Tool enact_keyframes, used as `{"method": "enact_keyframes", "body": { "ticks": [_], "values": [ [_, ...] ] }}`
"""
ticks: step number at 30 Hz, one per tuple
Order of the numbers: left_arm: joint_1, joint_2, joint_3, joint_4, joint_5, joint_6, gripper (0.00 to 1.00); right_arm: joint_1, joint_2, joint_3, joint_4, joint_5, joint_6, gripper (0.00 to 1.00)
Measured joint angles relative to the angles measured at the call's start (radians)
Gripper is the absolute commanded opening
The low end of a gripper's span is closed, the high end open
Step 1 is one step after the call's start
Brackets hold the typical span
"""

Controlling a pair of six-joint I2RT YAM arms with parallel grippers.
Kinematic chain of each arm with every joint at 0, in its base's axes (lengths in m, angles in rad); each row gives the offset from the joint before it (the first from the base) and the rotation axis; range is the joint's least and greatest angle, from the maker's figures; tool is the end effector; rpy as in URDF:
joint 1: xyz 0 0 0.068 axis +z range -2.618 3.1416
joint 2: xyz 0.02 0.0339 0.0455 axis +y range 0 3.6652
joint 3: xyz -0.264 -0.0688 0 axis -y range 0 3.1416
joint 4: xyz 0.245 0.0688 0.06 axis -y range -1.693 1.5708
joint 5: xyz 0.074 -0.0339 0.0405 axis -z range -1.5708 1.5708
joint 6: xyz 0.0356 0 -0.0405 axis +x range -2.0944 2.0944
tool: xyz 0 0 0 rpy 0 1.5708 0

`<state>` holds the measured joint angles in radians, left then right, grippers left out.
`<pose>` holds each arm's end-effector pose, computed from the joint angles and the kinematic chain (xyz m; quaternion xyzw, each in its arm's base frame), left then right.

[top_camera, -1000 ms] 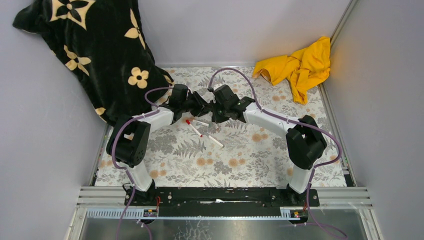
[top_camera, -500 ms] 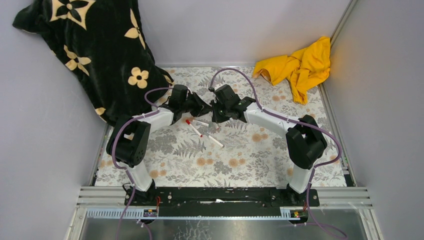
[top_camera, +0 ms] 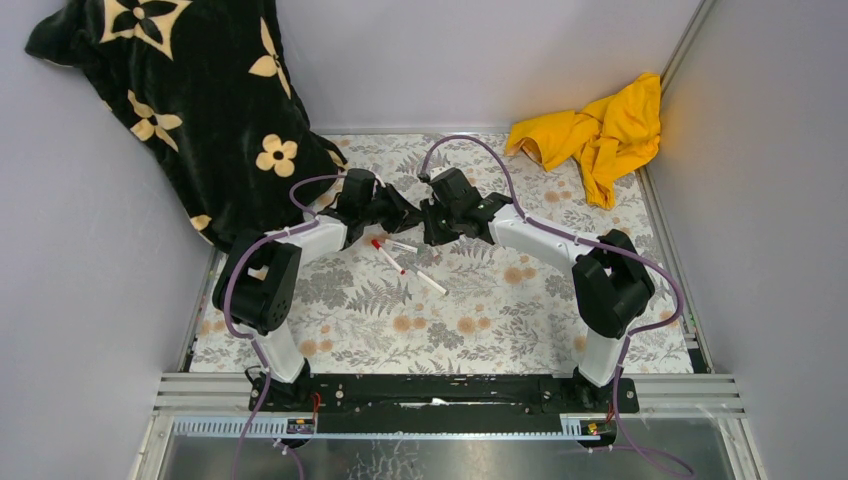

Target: Open the pen caps

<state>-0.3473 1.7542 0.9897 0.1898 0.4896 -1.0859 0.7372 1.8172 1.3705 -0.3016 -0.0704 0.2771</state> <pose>0.3469 -0.1434 0.1895 -0.1997 0.8367 -0.4650 0.2096 0.3030 0.2785 0.2433 -0.2226 0.8887 0.2222 0.3336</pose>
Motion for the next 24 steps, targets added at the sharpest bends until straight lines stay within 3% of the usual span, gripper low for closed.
{"method": "enact_keyframes", "body": {
  "ticks": [10,12,15,24],
  "values": [
    [0.0,0.0,-0.013,0.057,0.042,-0.056,0.0,-0.005,0.0,0.001,0.008,0.0,0.005,0.27],
    [0.0,0.0,-0.014,0.072,0.056,-0.072,0.0,-0.007,0.0,0.001,0.011,-0.001,0.008,0.22],
    [0.0,0.0,-0.014,0.08,0.063,-0.08,0.0,-0.01,0.0,0.001,0.013,0.0,0.015,0.0],
    [0.017,0.003,-0.003,0.07,0.05,-0.058,0.0,-0.012,0.003,0.005,0.016,-0.002,0.024,0.0]
  ]
}}
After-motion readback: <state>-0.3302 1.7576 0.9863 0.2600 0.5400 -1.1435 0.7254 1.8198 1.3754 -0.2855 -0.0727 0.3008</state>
